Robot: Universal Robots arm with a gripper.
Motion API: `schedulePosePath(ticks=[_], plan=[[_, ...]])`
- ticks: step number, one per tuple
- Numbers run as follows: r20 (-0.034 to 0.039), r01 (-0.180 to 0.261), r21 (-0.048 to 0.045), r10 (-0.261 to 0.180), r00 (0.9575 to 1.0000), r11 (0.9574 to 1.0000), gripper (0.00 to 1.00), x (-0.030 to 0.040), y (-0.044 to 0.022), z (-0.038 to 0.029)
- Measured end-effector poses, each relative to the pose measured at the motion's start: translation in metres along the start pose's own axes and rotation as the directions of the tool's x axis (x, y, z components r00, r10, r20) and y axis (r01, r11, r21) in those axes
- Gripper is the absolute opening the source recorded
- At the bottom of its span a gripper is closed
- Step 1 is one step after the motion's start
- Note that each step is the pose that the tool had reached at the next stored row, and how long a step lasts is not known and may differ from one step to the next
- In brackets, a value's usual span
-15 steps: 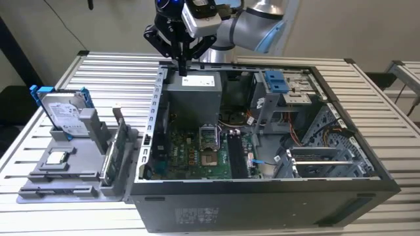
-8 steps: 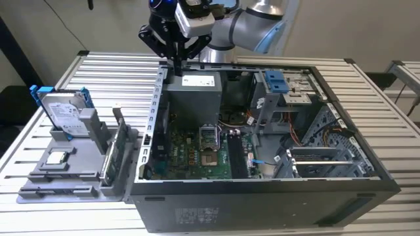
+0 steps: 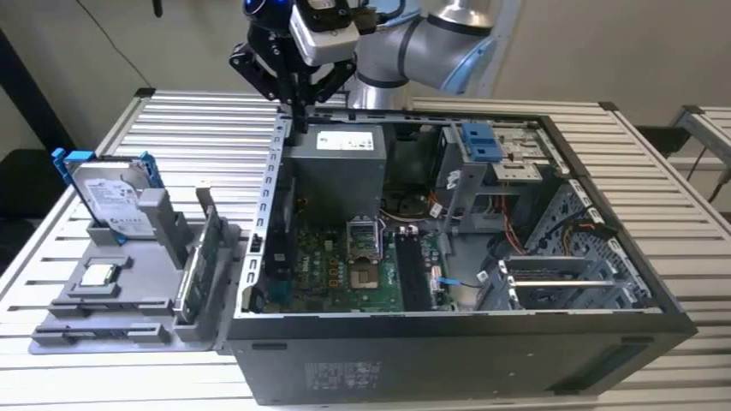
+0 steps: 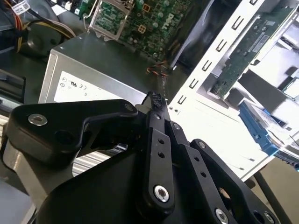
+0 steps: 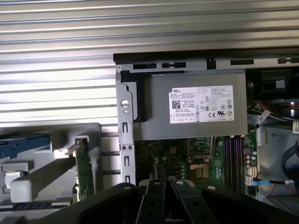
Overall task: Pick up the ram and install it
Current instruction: 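Reach for the ram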
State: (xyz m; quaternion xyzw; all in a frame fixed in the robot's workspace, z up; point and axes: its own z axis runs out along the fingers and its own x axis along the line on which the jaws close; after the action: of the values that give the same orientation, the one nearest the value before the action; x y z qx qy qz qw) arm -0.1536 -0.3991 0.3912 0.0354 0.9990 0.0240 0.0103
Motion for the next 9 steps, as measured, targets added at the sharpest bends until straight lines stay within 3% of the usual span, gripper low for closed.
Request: schedulePosePath(ticks=[9], plan=[[0.0001, 0.0, -0.0001, 0.0, 1.0, 1.0, 0.11, 0.012, -0.0009, 0.0003]])
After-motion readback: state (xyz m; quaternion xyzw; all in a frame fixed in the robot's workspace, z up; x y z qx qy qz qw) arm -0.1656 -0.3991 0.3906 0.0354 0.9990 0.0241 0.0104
